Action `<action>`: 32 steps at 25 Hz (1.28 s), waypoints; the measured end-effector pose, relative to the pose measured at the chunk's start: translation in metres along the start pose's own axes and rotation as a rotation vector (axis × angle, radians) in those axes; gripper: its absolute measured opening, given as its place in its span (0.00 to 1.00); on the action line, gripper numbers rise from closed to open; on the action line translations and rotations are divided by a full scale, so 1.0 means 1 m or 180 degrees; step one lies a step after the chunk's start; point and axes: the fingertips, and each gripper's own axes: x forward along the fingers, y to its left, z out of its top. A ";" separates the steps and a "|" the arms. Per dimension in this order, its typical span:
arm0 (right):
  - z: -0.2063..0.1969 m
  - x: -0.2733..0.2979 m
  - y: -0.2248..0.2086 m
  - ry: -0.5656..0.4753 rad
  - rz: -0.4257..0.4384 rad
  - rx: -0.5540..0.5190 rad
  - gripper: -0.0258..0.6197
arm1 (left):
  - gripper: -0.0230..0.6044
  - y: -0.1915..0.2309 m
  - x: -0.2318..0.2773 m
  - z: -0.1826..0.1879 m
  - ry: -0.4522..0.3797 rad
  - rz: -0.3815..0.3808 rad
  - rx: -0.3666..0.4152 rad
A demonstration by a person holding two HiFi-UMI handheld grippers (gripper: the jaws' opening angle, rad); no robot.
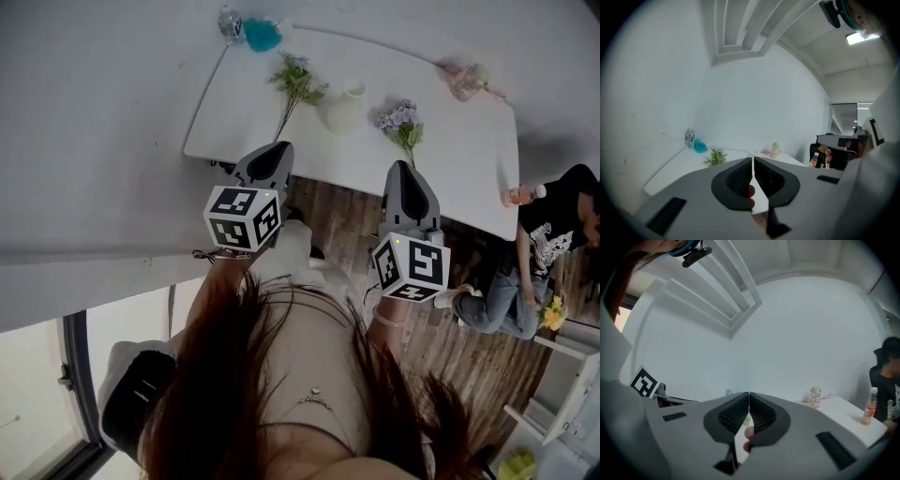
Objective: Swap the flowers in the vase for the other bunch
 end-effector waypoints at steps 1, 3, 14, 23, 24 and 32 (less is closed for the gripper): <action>0.000 0.000 -0.001 -0.0003 -0.0006 0.0007 0.08 | 0.06 0.000 0.000 0.000 0.0004 0.0004 0.0001; 0.001 0.000 -0.003 -0.0016 -0.0026 0.0009 0.08 | 0.06 0.000 0.001 -0.001 0.0012 -0.0004 -0.0006; -0.008 0.001 -0.022 0.0009 -0.0122 0.0052 0.08 | 0.04 -0.006 0.014 -0.003 0.0045 -0.0059 -0.0010; -0.010 0.008 -0.053 0.0021 -0.0281 0.0055 0.08 | 0.04 -0.017 0.048 0.001 0.0086 -0.0172 0.0025; -0.010 0.011 -0.055 0.0023 -0.0288 0.0050 0.08 | 0.04 -0.016 0.052 0.003 0.0080 -0.0181 0.0006; -0.010 0.029 -0.075 0.0078 -0.0304 0.0106 0.08 | 0.04 -0.016 0.078 0.013 0.0072 -0.0202 -0.0046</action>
